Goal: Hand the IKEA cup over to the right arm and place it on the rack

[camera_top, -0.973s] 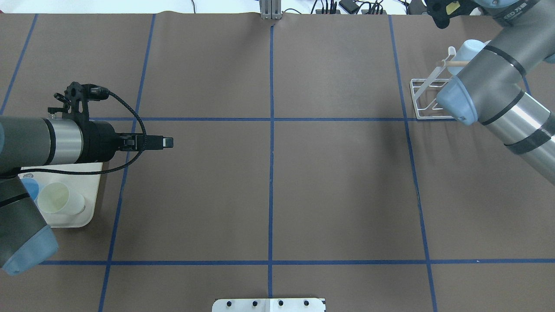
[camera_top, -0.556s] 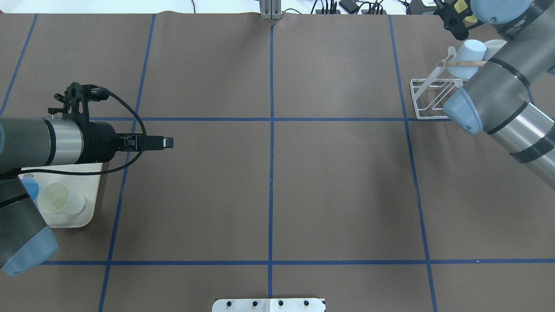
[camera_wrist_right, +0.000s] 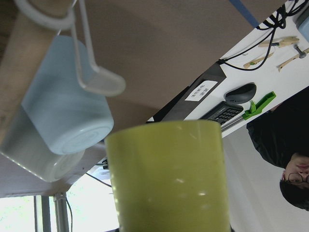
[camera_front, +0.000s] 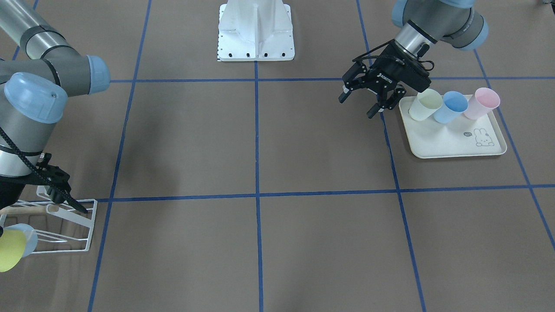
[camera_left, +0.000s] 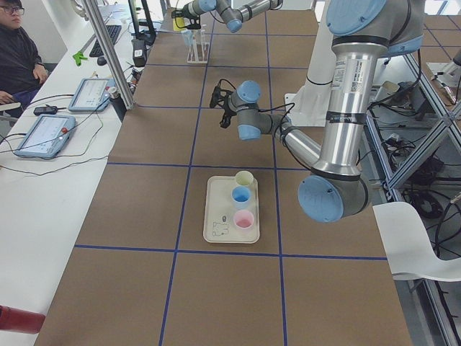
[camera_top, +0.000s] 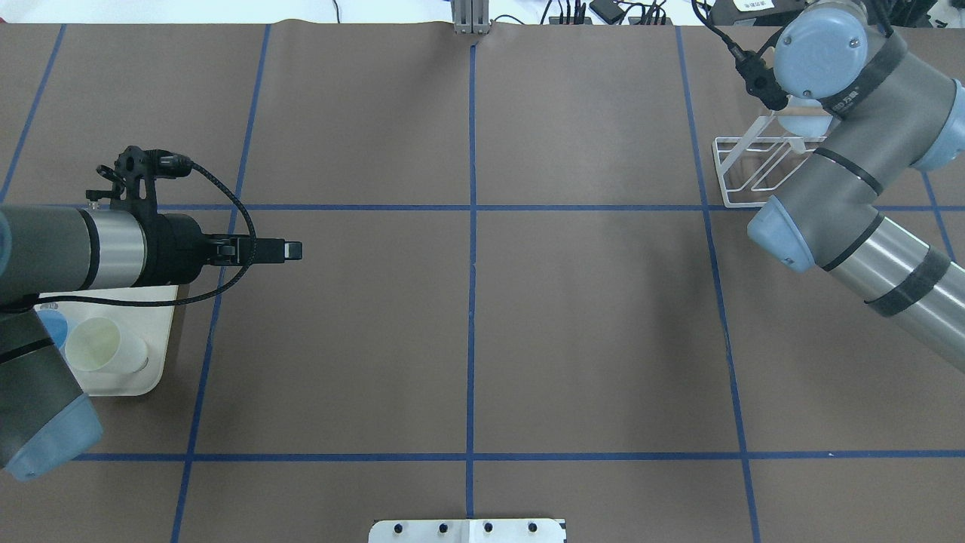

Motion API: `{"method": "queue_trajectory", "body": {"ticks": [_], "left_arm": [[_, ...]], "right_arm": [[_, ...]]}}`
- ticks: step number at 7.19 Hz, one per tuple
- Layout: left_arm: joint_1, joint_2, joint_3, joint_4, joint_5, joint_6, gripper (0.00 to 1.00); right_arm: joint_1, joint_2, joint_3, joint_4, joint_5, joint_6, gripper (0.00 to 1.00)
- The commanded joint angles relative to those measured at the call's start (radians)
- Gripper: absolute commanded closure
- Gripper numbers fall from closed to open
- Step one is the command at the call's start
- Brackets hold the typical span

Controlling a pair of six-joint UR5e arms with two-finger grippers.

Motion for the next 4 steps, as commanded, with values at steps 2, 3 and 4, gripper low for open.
{"method": "queue_trajectory", "body": {"ticks": [2,3,4], "left_arm": [[0.001,-0.002,0.003,-0.003,0.000,0.000,0.00],[0.001,-0.004,0.004,-0.003,0.000,0.000,0.00],[0.001,-0.004,0.004,-0.003,0.000,0.000,0.00]], "right_arm": [[-0.019,-0.013,0.002,0.000,-0.004,0.011,0.79],[-0.028,-0.022,0.010,0.000,-0.004,0.035,0.79],[-0.037,-0.028,0.010,0.000,-0.004,0.038,0.79]]}}
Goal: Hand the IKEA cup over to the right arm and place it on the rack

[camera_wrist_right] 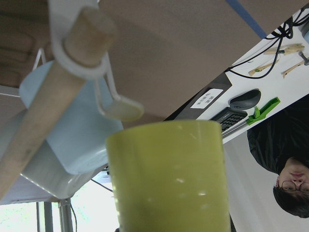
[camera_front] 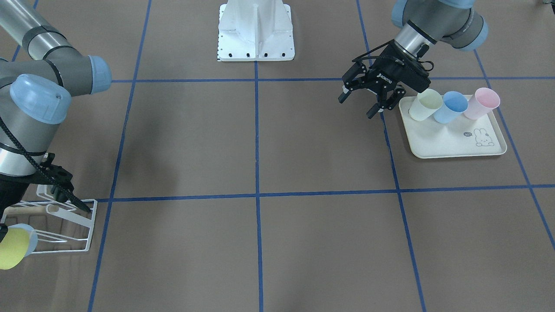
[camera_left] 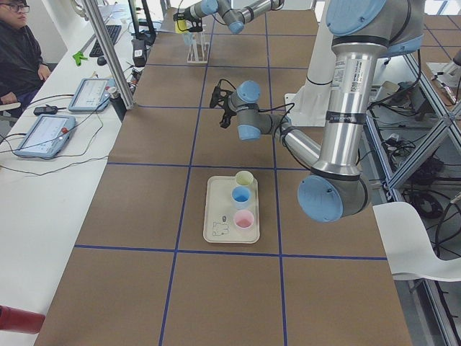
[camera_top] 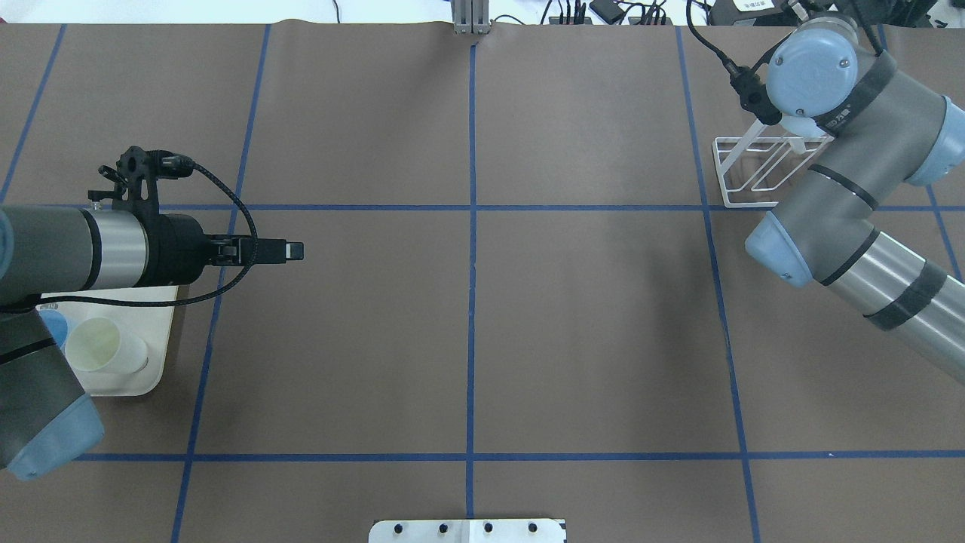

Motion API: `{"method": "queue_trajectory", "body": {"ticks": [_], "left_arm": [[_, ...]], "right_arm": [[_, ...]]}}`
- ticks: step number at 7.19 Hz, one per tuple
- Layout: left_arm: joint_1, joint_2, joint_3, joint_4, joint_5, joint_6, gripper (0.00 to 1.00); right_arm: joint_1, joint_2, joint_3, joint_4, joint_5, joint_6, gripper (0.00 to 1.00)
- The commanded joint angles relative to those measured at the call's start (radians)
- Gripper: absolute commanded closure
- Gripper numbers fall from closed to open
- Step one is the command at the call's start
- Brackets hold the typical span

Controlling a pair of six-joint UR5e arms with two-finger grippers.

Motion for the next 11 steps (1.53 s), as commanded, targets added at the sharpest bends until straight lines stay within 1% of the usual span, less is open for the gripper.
{"method": "queue_trajectory", "body": {"ticks": [1,5,6,7,8,10,11], "left_arm": [[0.000,-0.002,0.001,0.000,0.000,0.000,0.00],[0.000,-0.005,0.004,0.000,0.000,-0.002,0.00],[0.000,-0.007,0.004,0.000,0.000,-0.002,0.00],[0.000,-0.007,0.004,0.000,0.000,-0.002,0.00],[0.000,-0.007,0.004,0.000,0.000,-0.002,0.00],[0.000,-0.007,0.004,0.000,0.000,-0.002,0.00],[0.000,-0.007,0.004,0.000,0.000,-0.002,0.00]], "right_arm": [[-0.020,-0.017,0.003,0.002,0.000,0.021,0.79],[-0.035,-0.034,0.004,0.002,0.000,0.022,0.74],[-0.041,-0.042,0.003,0.002,-0.001,0.022,0.71],[-0.044,-0.042,-0.004,0.000,-0.001,0.022,0.65],[-0.050,-0.040,-0.007,0.000,-0.007,0.022,0.53],[-0.054,-0.037,-0.007,0.008,-0.009,0.024,0.01],[-0.055,-0.036,-0.007,0.008,-0.012,0.024,0.00]]}}
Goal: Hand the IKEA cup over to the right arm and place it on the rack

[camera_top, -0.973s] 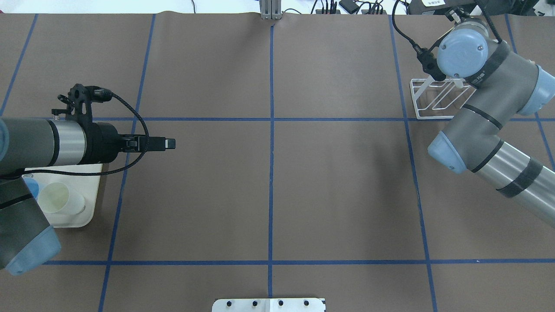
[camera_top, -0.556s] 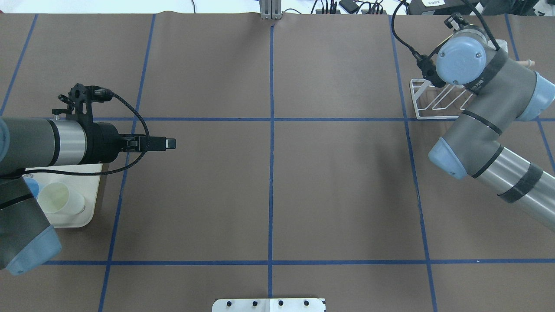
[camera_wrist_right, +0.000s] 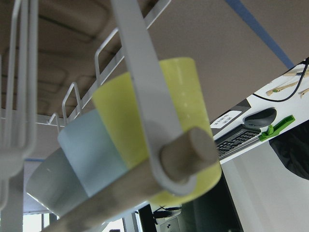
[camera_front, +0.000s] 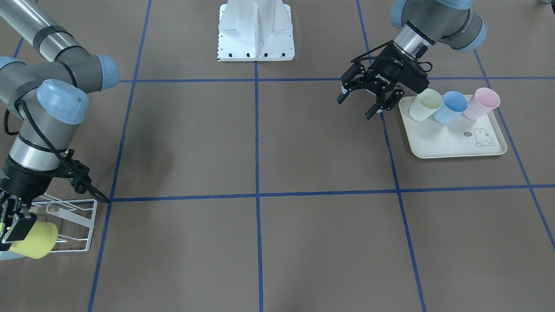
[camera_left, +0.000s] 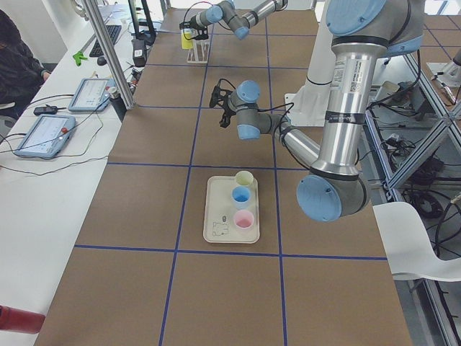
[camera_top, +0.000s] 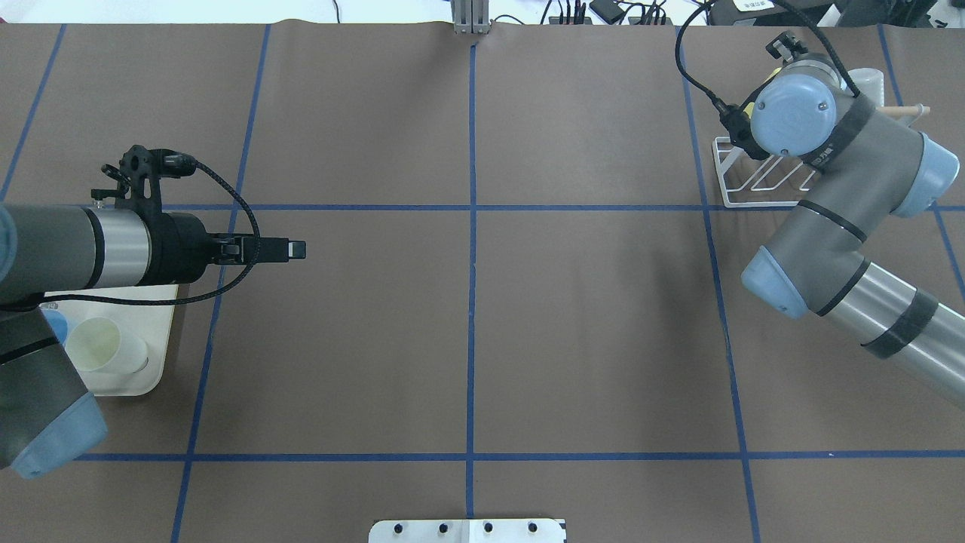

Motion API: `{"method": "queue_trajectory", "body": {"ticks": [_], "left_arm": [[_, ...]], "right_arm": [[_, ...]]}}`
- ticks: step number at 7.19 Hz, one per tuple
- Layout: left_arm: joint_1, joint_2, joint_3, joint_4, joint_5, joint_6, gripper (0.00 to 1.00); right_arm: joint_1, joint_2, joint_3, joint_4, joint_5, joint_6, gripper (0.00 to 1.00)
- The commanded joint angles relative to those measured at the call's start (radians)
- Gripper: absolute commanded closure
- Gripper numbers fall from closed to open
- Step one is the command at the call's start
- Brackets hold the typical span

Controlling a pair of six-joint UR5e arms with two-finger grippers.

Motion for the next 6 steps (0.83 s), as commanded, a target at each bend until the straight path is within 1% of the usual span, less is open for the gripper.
{"method": "queue_trajectory", "body": {"ticks": [1,3,4,5,6], "left_arm": [[0.000,0.000,0.000,0.000,0.000,0.000,0.00],[0.000,0.000,0.000,0.000,0.000,0.002,0.00],[-0.002,0.005,-0.006,0.000,0.002,0.002,0.00],[-0.008,0.015,-0.023,0.006,-0.002,0.014,0.00],[-0.014,0.058,-0.035,0.011,-0.008,0.018,0.00]], "right_arm": [[-0.003,0.002,0.000,0.002,-0.012,0.000,0.00],[-0.003,0.014,0.013,0.005,-0.011,0.000,0.00],[-0.003,0.025,0.053,0.002,0.002,0.028,0.00],[-0.003,0.033,0.090,0.001,0.072,0.136,0.00],[-0.003,0.037,0.127,0.001,0.168,0.267,0.00]]}}
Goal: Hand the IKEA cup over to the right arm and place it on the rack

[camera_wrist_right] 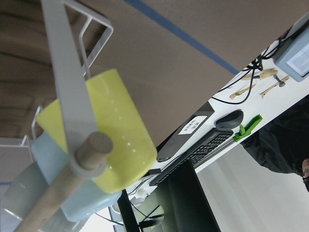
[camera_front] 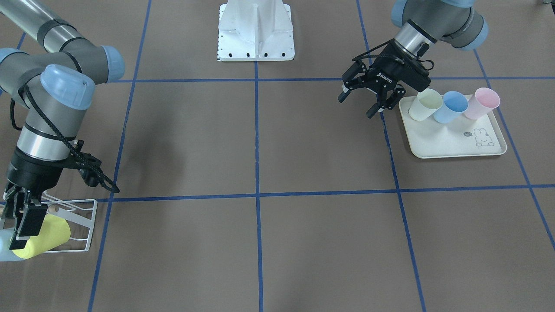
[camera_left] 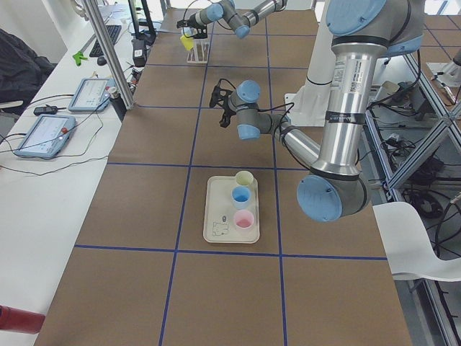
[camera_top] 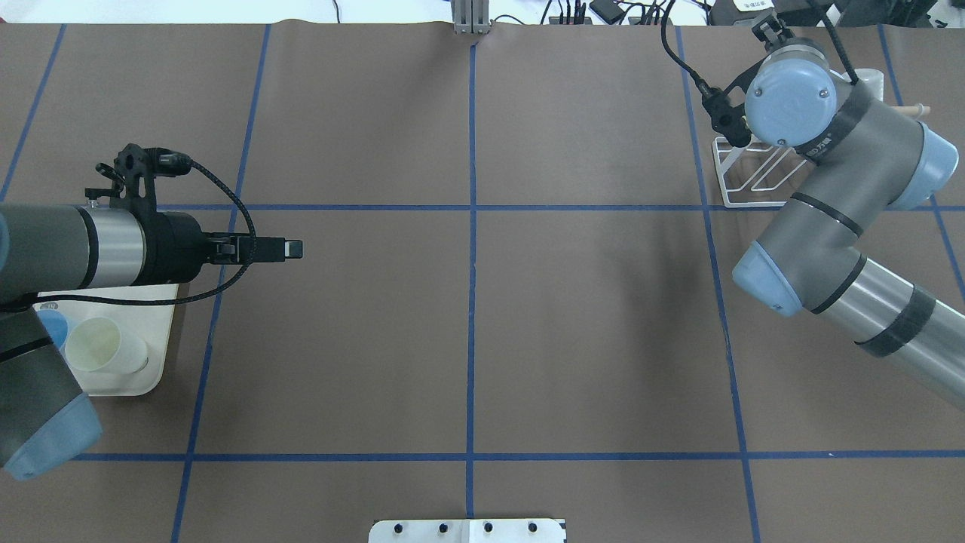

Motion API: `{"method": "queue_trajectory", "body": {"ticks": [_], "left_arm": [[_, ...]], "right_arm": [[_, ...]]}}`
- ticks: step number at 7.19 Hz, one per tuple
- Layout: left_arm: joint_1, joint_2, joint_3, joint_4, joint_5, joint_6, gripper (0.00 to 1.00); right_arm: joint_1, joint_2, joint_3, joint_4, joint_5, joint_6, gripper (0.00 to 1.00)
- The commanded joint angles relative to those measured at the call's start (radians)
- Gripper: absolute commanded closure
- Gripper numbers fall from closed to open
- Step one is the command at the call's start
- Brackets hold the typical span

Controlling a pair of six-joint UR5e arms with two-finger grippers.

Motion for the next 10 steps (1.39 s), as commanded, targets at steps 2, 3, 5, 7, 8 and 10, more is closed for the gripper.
{"method": "queue_trajectory", "body": {"ticks": [2,3,5,7,8,10], "left_arm": [[-0.062,0.166,-0.075,0.015,-0.010,0.185,0.00],[-0.094,0.234,-0.100,0.013,-0.030,0.230,0.00],[-0.119,0.318,-0.091,0.003,-0.024,0.276,0.00],[-0.134,0.448,-0.079,-0.089,-0.024,0.375,0.00],[-0.168,0.516,-0.018,-0.202,-0.028,0.455,0.00],[-0.292,0.534,0.170,-0.360,-0.035,0.681,0.00]], "right_arm": [[-0.041,0.006,0.119,0.005,0.194,0.542,0.00],[-0.089,0.006,0.150,0.005,0.200,0.711,0.00],[-0.194,0.008,0.189,0.017,0.231,1.128,0.00],[-0.262,-0.001,0.187,0.239,0.234,1.367,0.00],[-0.287,0.008,0.189,0.257,0.240,1.424,0.00],[-0.295,0.020,0.187,0.248,0.252,1.439,0.00]]}}
